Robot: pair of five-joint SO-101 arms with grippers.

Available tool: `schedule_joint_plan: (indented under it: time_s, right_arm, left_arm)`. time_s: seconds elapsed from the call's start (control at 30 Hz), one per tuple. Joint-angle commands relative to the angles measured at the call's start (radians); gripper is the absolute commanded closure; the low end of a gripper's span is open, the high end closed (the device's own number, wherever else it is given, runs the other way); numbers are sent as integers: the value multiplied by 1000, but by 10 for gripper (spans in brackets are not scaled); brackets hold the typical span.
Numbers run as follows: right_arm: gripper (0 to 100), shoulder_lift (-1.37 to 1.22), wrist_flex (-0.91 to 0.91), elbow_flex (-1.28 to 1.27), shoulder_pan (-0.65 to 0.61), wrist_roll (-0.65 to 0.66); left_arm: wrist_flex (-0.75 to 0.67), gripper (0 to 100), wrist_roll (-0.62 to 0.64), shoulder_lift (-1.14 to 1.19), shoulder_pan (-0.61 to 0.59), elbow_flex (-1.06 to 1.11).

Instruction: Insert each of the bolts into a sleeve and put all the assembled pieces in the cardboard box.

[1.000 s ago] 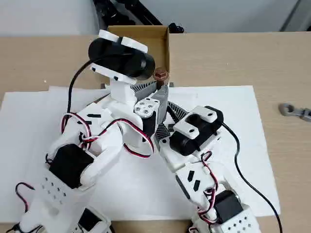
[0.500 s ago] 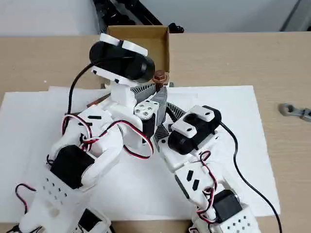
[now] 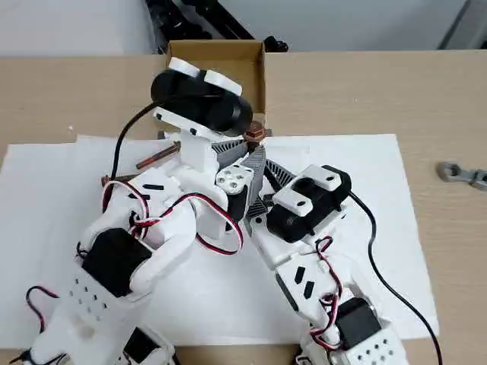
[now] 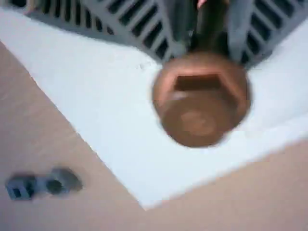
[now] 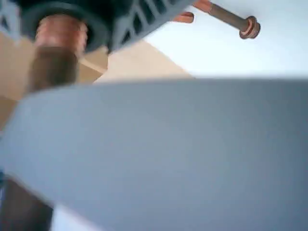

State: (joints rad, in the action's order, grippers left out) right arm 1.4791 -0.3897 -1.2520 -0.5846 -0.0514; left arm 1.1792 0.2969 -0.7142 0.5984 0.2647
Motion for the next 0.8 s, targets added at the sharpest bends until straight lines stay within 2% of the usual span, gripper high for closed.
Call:
schedule_joint_plan:
  time_s: [0.0,0.17,0.3,0.43,0.67,0.77]
  right_arm:
    - [995,7,19,34,-4,-6]
    - [995,-2,19,51,-4,-8]
    - [996,-7,18,66,-4,-8]
    - [996,-73,30,110,24,-9]
    - [996,-504,108,430,179,-12]
    - [996,-697,108,597,182,-12]
  left_arm:
    - [112,819,-2,2,-12,-77]
    - [186,815,-6,32,-17,-139]
    - [196,806,-11,34,-80,-189]
    - [196,819,-80,29,-149,-223]
    - [201,994,-236,35,-353,-223]
    - [250,994,-249,37,-433,-222]
